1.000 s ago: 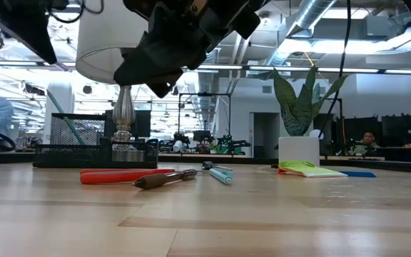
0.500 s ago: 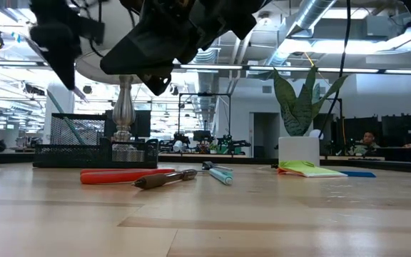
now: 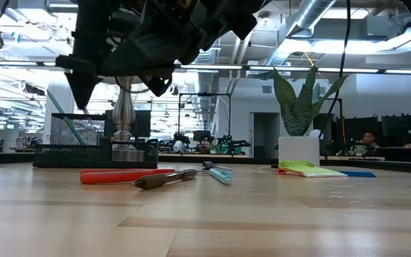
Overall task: Pick and place office supplies into organizer
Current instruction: Put the purple pen into the black desk organizer, then put the yellow pencil into the black desk organizer
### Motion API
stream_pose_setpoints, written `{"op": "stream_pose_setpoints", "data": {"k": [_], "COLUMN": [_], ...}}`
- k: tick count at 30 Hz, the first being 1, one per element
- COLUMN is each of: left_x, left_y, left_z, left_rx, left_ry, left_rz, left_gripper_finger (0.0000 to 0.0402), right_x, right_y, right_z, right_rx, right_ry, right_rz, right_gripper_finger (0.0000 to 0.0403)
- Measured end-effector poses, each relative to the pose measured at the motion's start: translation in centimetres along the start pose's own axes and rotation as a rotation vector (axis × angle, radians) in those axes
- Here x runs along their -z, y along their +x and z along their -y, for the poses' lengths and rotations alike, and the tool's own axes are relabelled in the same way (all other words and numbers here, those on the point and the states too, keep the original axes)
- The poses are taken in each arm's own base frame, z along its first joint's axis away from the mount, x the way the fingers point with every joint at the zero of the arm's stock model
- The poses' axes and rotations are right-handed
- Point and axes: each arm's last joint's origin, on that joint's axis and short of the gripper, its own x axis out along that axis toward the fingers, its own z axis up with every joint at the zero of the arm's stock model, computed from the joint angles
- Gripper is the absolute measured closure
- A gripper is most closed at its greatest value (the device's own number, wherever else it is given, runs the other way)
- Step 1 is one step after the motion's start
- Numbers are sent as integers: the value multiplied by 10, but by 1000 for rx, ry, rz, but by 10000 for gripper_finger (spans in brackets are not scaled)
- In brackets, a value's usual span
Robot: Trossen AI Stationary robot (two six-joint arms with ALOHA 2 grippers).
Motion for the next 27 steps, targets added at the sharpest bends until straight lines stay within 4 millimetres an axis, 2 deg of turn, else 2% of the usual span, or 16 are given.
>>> {"op": "stream_pose_setpoints", "data": {"k": [7, 14, 23, 27], "left_x": [-13, -21, -15, -16], "left_y": [17, 30, 26, 10], "left_z": [8, 12, 10, 12], "left_rx": [-15, -10, -66, -76], "left_ry": [78, 136, 103, 60], "left_rz": [-127, -194, -252, -250], "left_gripper_finger": [367, 324, 293, 292], "right_x": [3, 3, 3, 3], "right_y": [-3, -2, -2, -2], "right_z": [5, 3, 3, 3], "right_rx": [8, 5, 5, 5], "right_ry": [23, 19, 26, 26], "right_rz": [-23, -23, -21, -21], "right_gripper_finger": [401, 401, 401, 401]}}
